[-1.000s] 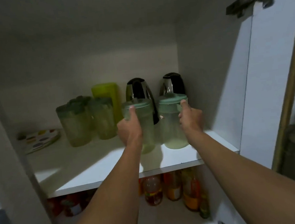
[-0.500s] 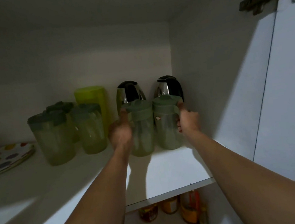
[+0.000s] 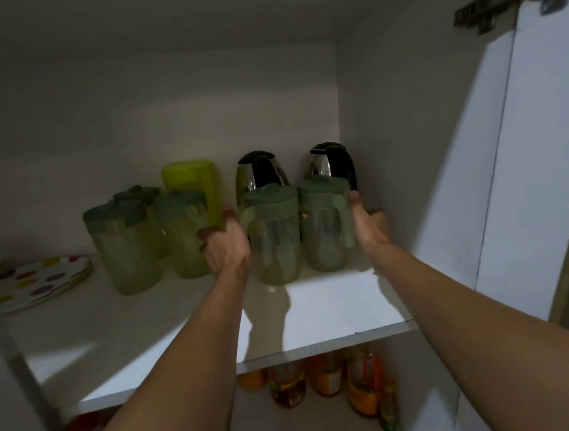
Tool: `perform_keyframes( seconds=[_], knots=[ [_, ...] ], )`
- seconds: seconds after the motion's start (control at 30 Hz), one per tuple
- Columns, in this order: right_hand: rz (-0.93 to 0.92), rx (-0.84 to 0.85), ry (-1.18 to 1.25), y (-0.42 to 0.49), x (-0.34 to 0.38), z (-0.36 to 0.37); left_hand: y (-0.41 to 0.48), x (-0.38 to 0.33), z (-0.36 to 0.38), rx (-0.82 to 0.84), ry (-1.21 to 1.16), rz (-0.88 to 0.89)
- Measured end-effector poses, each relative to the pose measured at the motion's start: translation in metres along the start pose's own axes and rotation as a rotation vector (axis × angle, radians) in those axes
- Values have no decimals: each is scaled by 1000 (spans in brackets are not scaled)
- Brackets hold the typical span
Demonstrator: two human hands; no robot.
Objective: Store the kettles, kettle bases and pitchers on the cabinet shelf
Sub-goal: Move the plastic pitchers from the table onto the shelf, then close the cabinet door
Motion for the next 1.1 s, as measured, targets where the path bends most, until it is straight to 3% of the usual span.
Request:
perform_keyframes(
  seconds=[0.23,0.57,0.8,1.1],
  knots=[
    [-35,13,-193,-35,-11,-41,-66,7,-23,-69,79,33],
    [-61,-34,-318,-109,-16,-90,-141,17,-53,107,139,118],
    [-100,-296,-323,-193,1,-143,-203,13,-80,368,89,218],
    [-41,-645,-464,-378,-6,-236,-343,50,-127,807,80,268]
  ],
)
Point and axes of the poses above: each hand's wrist, its own y-axis towards the middle knuckle, its own z-axis out of the palm, x = y × z, the point moved 2 cm from there along y, towards the middle knuckle, and after that the axes turned 3 degrees about y, right-handed, at the moved point
